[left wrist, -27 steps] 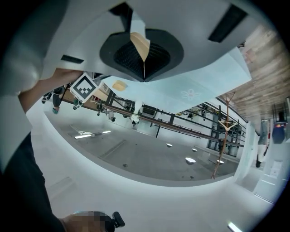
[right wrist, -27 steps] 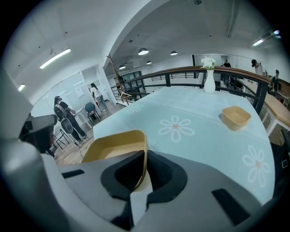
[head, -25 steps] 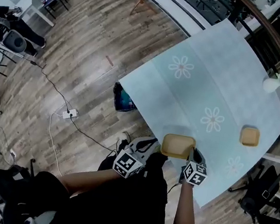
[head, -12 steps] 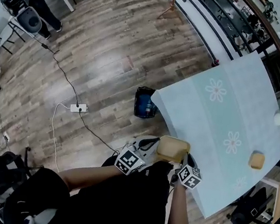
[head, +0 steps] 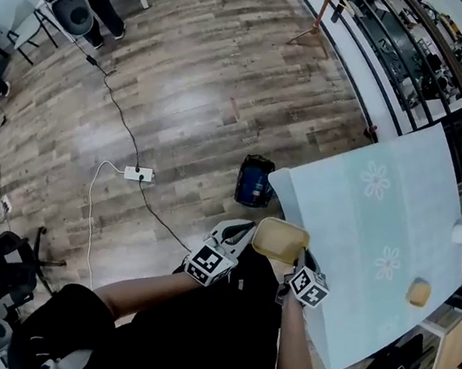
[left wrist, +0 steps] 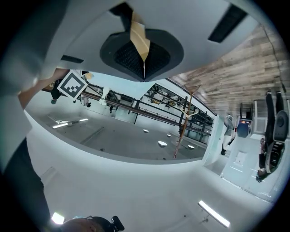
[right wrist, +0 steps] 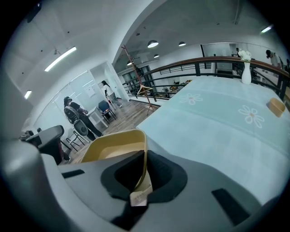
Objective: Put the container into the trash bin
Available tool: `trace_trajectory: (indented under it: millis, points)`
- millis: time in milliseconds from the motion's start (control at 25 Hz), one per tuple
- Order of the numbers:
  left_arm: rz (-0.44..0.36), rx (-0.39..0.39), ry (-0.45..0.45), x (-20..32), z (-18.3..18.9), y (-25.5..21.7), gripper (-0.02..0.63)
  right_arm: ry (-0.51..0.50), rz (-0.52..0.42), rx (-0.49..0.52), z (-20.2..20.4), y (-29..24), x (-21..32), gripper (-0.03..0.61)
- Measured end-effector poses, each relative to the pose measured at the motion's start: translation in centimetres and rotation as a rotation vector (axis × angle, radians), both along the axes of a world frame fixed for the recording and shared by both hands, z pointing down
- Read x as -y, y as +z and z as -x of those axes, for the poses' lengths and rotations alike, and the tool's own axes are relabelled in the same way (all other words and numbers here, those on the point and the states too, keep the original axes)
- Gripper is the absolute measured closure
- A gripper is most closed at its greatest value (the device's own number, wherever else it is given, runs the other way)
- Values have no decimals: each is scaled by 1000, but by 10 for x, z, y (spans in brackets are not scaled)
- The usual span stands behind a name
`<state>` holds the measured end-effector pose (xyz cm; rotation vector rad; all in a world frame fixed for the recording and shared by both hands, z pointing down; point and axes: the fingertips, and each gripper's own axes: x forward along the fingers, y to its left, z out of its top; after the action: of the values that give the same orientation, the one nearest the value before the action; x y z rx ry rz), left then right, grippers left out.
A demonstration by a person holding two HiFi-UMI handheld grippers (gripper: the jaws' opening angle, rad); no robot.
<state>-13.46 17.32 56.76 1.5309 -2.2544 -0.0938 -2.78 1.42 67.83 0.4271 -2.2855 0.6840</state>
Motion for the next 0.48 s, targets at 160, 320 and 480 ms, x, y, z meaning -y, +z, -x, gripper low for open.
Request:
trace_trajectory:
  millis: [160, 320, 480]
  points:
    - [-1, 13, -37, -10, 16, -3, 598, -34, 17, 2, 25, 2, -8, 535]
    - [15, 12, -73, -19, 37, 0, 598, -54, 34, -3, 47, 8, -14, 535]
    - [16, 21, -111, -18, 67, -3, 598, -87, 20, -16, 69, 11, -10, 535]
